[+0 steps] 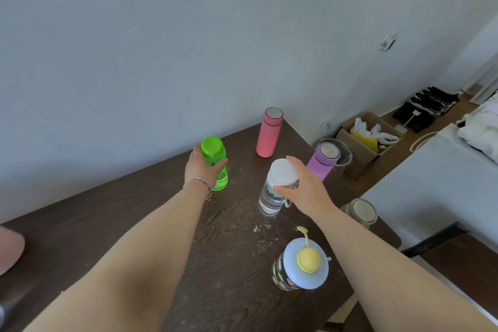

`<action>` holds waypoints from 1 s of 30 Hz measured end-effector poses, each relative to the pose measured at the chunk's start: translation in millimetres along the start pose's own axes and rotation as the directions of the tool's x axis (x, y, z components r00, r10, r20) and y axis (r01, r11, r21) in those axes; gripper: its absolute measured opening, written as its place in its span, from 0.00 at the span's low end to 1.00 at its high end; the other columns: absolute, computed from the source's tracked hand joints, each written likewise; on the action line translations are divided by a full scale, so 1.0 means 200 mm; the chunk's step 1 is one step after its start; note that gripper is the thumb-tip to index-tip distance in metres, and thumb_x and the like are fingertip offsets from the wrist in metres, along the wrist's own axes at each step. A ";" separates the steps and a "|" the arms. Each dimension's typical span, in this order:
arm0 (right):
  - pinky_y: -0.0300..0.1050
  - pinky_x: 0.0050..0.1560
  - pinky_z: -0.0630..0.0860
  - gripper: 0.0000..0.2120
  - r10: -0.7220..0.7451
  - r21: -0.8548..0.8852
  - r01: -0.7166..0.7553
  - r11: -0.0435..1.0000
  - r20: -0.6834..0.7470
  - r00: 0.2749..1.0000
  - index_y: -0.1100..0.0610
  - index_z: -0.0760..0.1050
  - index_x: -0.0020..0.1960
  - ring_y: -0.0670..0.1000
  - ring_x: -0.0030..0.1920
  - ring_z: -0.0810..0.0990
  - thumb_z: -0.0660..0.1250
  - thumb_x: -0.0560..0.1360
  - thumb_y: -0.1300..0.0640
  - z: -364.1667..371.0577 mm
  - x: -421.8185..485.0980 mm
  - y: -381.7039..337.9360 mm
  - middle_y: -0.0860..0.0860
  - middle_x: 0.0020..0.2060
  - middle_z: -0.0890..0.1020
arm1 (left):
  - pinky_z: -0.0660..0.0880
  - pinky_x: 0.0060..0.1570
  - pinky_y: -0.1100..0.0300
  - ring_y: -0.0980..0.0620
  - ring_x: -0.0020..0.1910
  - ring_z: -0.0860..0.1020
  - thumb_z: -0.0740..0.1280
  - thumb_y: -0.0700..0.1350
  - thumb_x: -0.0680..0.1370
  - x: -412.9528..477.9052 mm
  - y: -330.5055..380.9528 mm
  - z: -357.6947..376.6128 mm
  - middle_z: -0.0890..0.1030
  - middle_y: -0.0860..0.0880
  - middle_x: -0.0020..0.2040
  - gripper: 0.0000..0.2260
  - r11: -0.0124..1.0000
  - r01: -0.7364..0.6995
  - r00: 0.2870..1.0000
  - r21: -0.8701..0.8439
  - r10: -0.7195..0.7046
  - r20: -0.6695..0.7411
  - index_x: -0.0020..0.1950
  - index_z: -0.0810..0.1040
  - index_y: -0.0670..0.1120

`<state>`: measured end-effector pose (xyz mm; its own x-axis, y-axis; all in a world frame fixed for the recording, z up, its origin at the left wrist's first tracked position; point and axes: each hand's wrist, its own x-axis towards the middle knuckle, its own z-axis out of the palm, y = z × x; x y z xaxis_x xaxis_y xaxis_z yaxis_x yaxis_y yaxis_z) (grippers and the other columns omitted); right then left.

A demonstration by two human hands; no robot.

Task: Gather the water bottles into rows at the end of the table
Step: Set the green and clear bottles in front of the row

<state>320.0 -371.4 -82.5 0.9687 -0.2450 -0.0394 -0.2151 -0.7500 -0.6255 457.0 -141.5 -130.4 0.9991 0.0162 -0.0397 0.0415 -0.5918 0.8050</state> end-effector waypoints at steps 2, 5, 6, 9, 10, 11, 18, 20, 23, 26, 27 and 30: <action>0.50 0.64 0.74 0.38 0.019 0.014 -0.019 1.000 0.000 1.000 0.50 0.61 0.74 0.51 0.67 0.70 0.76 0.70 0.48 0.00 -0.01 0.00 0.49 0.67 0.71 | 0.72 0.55 0.51 0.41 0.57 0.77 0.76 0.54 0.69 -0.04 0.00 -0.02 0.78 0.43 0.58 0.29 1.000 0.000 1.000 0.010 0.000 0.002 0.64 0.70 0.45; 0.50 0.64 0.73 0.37 0.039 0.021 -0.040 0.999 0.016 0.999 0.50 0.61 0.74 0.52 0.67 0.70 0.75 0.71 0.49 -0.01 -0.04 -0.02 0.49 0.68 0.71 | 0.72 0.52 0.55 0.42 0.55 0.78 0.77 0.54 0.68 -0.10 0.00 -0.05 0.79 0.44 0.57 0.29 1.000 0.011 1.000 0.010 -0.011 0.007 0.64 0.71 0.46; 0.49 0.64 0.73 0.37 0.042 0.018 -0.042 0.999 0.021 0.999 0.50 0.61 0.74 0.52 0.67 0.70 0.75 0.71 0.49 -0.01 -0.04 -0.03 0.49 0.68 0.71 | 0.71 0.51 0.56 0.43 0.55 0.78 0.77 0.54 0.68 -0.12 0.00 -0.07 0.79 0.45 0.57 0.29 1.000 0.014 1.000 0.008 -0.014 0.007 0.64 0.71 0.47; 0.48 0.62 0.72 0.35 -0.004 0.006 0.003 1.000 0.035 0.999 0.50 0.62 0.73 0.51 0.66 0.70 0.75 0.71 0.50 -0.04 -0.07 -0.08 0.47 0.65 0.72 | 0.71 0.51 0.57 0.43 0.55 0.78 0.77 0.54 0.68 -0.20 0.01 -0.12 0.79 0.45 0.58 0.29 1.000 0.013 1.000 0.009 -0.013 0.001 0.64 0.71 0.47; 0.47 0.60 0.72 0.34 -0.020 0.005 0.020 1.000 0.038 0.999 0.49 0.63 0.72 0.51 0.64 0.71 0.75 0.71 0.50 -0.04 -0.08 -0.09 0.45 0.62 0.72 | 0.71 0.51 0.57 0.44 0.55 0.78 0.77 0.54 0.68 -0.23 0.01 -0.15 0.79 0.45 0.58 0.29 1.000 0.015 1.000 0.010 -0.015 -0.003 0.65 0.71 0.47; 0.47 0.59 0.72 0.33 -0.031 0.012 0.030 0.999 0.044 0.999 0.48 0.64 0.71 0.50 0.63 0.71 0.75 0.71 0.50 -0.05 -0.09 -0.11 0.44 0.59 0.71 | 0.71 0.51 0.57 0.44 0.55 0.78 0.77 0.54 0.68 -0.27 0.02 -0.17 0.79 0.46 0.57 0.29 1.000 0.019 1.000 0.011 -0.019 -0.010 0.65 0.71 0.48; 0.46 0.53 0.72 0.35 -0.096 0.109 0.088 0.990 0.069 0.993 0.43 0.64 0.71 0.51 0.62 0.73 0.75 0.68 0.47 -0.07 -0.22 -0.26 0.46 0.65 0.74 | 0.73 0.52 0.56 0.45 0.54 0.78 0.77 0.54 0.67 -0.57 0.02 -0.37 0.80 0.47 0.57 0.30 0.999 0.042 0.995 -0.006 -0.042 -0.092 0.65 0.71 0.49; 0.44 0.51 0.70 0.35 -0.121 0.151 0.109 0.983 0.071 0.990 0.42 0.65 0.70 0.51 0.60 0.74 0.75 0.67 0.48 -0.06 -0.27 -0.30 0.47 0.64 0.75 | 0.72 0.51 0.56 0.45 0.55 0.78 0.77 0.54 0.68 -0.67 0.02 -0.42 0.80 0.48 0.57 0.30 0.999 0.051 0.992 -0.007 -0.051 -0.118 0.66 0.70 0.49; 0.44 0.51 0.71 0.36 -0.165 0.175 0.147 0.974 0.093 0.982 0.43 0.65 0.71 0.52 0.60 0.74 0.75 0.67 0.48 -0.05 -0.36 -0.38 0.47 0.62 0.75 | 0.71 0.51 0.57 0.46 0.55 0.78 0.76 0.53 0.68 -0.83 0.02 -0.51 0.80 0.48 0.58 0.31 0.998 0.062 0.984 -0.010 -0.063 -0.166 0.67 0.70 0.50; 0.47 0.56 0.73 0.37 -0.216 0.179 0.192 0.965 0.132 0.967 0.45 0.64 0.72 0.52 0.61 0.74 0.75 0.66 0.47 -0.01 -0.43 -0.47 0.47 0.64 0.75 | 0.71 0.51 0.58 0.46 0.54 0.78 0.77 0.52 0.68 -0.96 0.00 -0.60 0.79 0.48 0.58 0.32 0.996 0.080 0.974 -0.035 -0.085 -0.210 0.68 0.68 0.50; 0.47 0.55 0.73 0.37 -0.228 0.174 0.202 0.964 0.142 0.963 0.45 0.64 0.73 0.52 0.60 0.75 0.75 0.67 0.47 0.00 -0.45 -0.51 0.47 0.64 0.75 | 0.71 0.51 0.58 0.46 0.54 0.78 0.77 0.51 0.68 -0.99 -0.02 -0.63 0.79 0.48 0.58 0.32 0.995 0.088 0.970 -0.040 -0.095 -0.224 0.69 0.68 0.50; 0.46 0.57 0.70 0.38 -0.248 0.168 0.221 0.961 0.164 0.955 0.47 0.63 0.74 0.54 0.64 0.73 0.74 0.68 0.49 0.05 -0.51 -0.60 0.49 0.66 0.74 | 0.71 0.51 0.58 0.46 0.55 0.78 0.77 0.51 0.68 -1.08 -0.07 -0.73 0.80 0.48 0.57 0.32 0.993 0.112 0.959 -0.037 -0.118 -0.259 0.68 0.68 0.50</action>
<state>248.9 -250.4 -12.1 0.9986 0.0528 -0.0105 0.0277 -0.6715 -0.7404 241.8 -20.1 -46.7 0.9555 0.2941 0.0207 0.1534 -0.5558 0.8170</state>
